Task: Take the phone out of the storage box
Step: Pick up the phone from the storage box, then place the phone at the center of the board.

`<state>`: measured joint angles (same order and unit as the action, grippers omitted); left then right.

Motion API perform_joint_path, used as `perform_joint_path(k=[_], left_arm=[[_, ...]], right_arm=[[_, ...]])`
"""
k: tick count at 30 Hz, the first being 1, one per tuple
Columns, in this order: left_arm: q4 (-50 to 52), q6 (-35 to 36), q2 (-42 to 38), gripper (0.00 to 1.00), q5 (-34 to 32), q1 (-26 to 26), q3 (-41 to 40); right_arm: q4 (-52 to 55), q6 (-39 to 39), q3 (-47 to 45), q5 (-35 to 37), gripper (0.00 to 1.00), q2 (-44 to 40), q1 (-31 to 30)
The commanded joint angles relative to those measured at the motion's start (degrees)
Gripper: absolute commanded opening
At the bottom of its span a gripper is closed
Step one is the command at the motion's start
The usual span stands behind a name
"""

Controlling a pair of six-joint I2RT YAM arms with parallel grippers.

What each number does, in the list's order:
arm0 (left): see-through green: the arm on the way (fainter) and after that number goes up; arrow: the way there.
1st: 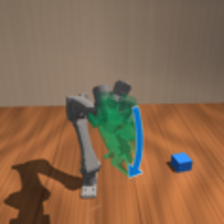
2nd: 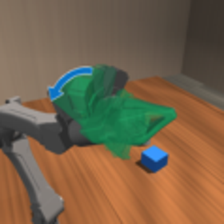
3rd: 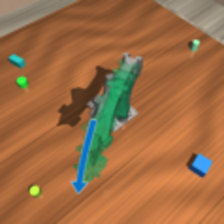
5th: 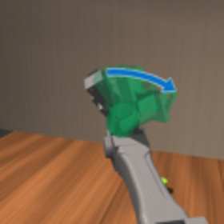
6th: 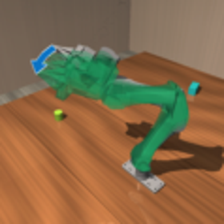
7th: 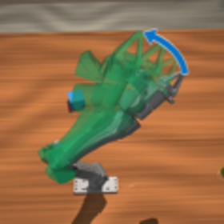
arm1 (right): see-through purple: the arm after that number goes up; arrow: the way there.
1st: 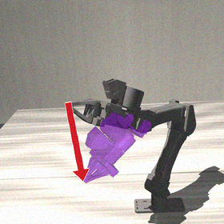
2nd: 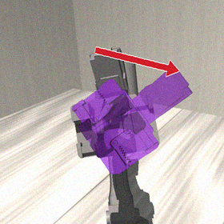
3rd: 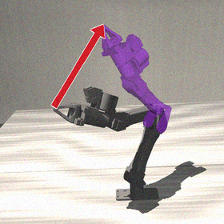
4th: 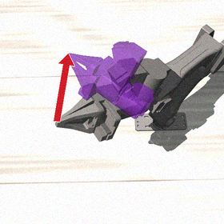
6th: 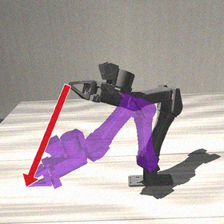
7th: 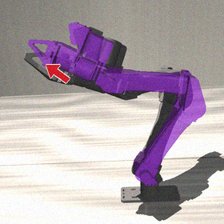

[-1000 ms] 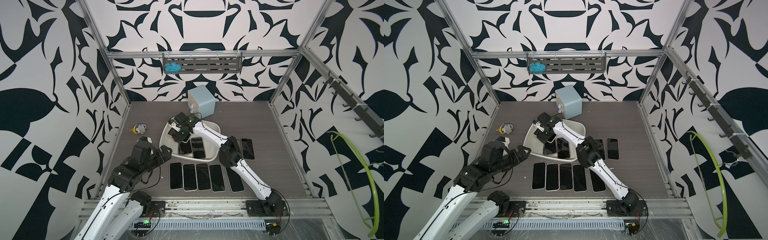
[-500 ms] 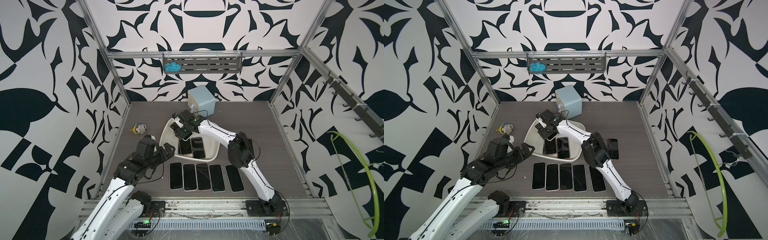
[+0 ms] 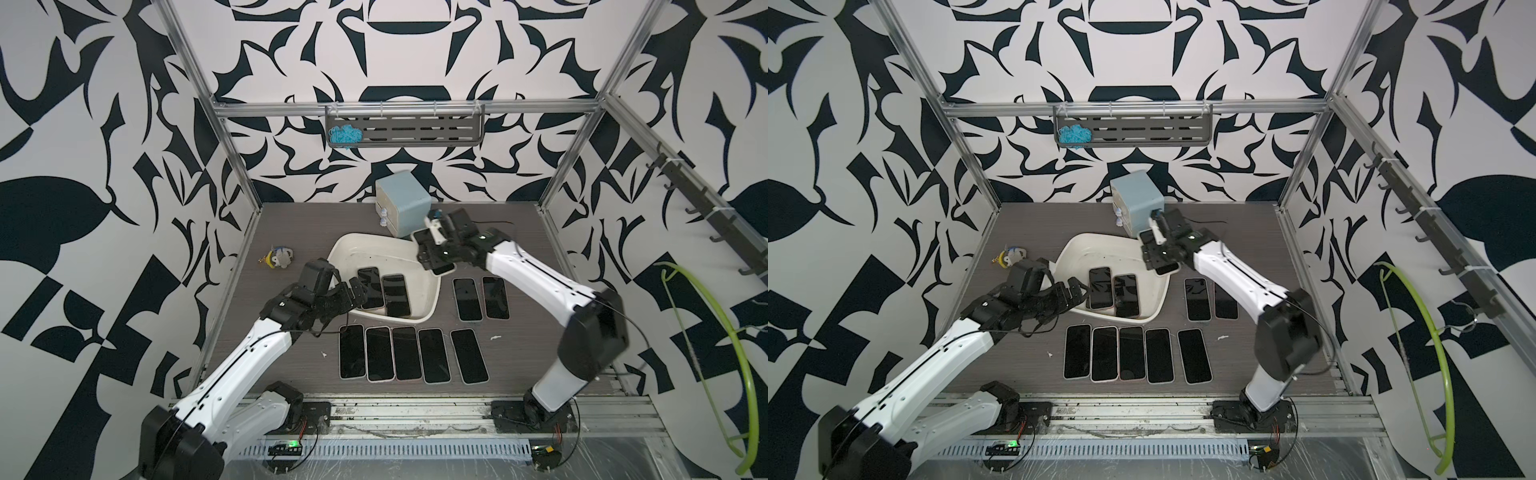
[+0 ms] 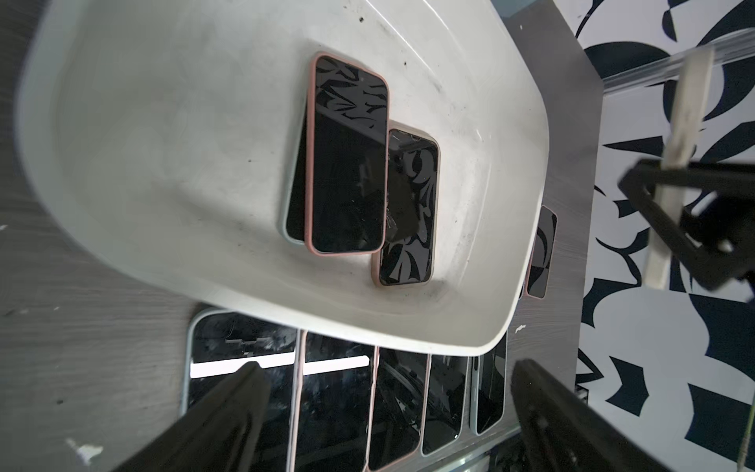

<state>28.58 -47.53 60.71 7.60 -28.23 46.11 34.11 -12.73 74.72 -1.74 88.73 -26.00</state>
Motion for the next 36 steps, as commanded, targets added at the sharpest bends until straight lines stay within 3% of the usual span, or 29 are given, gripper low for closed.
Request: perform_joint_path(k=[1,6,14,24,29,36], left_arm=[[-6.46,1.07,3.73,1.00,2.48,-0.60,2.08],[-11.82,1.30,8.61,1.00,5.24,-0.77,3.38],[-10.52,3.23,10.71,1.00,6.38,-0.78,5.92],[-10.48,2.40,9.02,1.00,5.41,-0.43,5.49],[-10.54,1.74,8.64,1.00,5.24,0.14,5.49],[-10.79,1.30,8.16,1.00,4.64,1.33,4.70]], right_arm=[[2.74,-2.36,-9.22,1.02,0.78,-8.97,8.84],[7.51,0.66,-13.26,6.05,0.78,-8.41,22.95],[4.04,9.19,-14.25,16.95,0.79,0.73,29.22],[0.66,17.09,-13.17,24.43,0.80,12.45,29.74],[2.07,17.45,-12.33,23.98,0.80,16.04,27.68],[3.75,18.92,-13.82,20.40,0.80,14.39,21.93]])
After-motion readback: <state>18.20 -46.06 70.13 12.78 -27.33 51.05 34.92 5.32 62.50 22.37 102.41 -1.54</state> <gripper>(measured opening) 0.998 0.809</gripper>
